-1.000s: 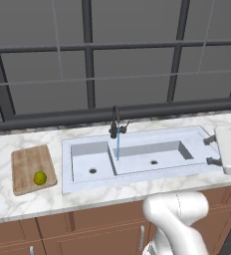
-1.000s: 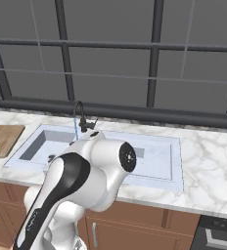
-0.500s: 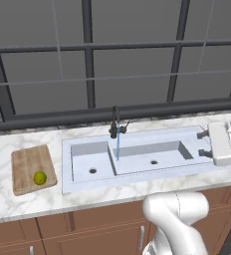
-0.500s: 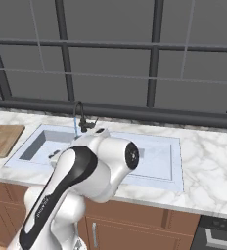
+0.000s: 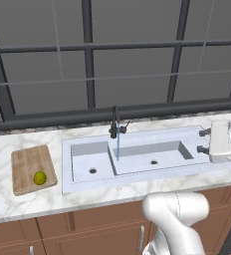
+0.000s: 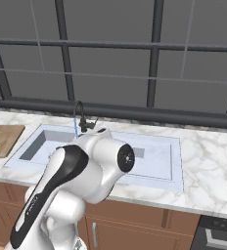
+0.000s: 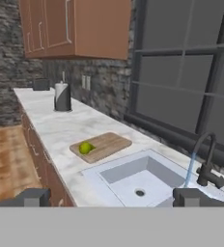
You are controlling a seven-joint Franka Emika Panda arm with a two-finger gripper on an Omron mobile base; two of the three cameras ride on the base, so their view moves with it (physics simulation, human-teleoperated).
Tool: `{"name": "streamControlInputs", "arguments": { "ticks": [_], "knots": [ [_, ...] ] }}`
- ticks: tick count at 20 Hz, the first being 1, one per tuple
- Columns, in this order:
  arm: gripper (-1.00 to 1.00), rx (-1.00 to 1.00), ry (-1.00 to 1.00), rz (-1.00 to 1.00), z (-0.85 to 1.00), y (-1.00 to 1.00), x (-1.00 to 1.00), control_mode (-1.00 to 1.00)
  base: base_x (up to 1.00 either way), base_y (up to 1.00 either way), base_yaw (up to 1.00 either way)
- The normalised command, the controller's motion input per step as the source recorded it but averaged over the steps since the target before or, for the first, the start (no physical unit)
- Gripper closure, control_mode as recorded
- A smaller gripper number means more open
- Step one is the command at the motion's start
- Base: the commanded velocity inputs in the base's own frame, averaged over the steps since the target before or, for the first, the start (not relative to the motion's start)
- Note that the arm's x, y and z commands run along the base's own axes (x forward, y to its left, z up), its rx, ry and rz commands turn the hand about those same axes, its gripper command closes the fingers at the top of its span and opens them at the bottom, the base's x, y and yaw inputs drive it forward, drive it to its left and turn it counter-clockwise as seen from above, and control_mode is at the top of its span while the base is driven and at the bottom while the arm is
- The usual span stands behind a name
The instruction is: Pick the pear from the sink and place it on the cutting board to airdry. Then turn off the sink faucet.
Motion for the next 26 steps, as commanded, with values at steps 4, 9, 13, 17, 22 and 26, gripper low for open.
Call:
{"name": "streamControlInputs", "arguments": {
  "ticks": [4,9,13,17,22,26],
  "knots": [
    [-1.0,0.02,0.0,-0.1,-0.05,0.09,0.11,-1.0,0.0,0.0,0.0],
    [-1.0,0.07,0.0,0.0,-0.01,0.02,0.21,-1.0,0.0,0.0,0.0],
    [-1.0,0.07,0.0,0.0,-0.02,0.0,0.11,-1.0,0.0,0.0,0.0],
    [-1.0,0.05,0.0,0.02,-0.1,0.0,0.06,-1.0,0.0,0.0,0.0],
    [-1.0,0.01,0.0,0.0,-0.08,0.02,0.13,-1.0,0.0,0.0,0.0],
    [-1.0,0.0,0.0,0.0,0.0,0.1,0.19,-1.0,0.0,0.0,0.0]
  ]
}}
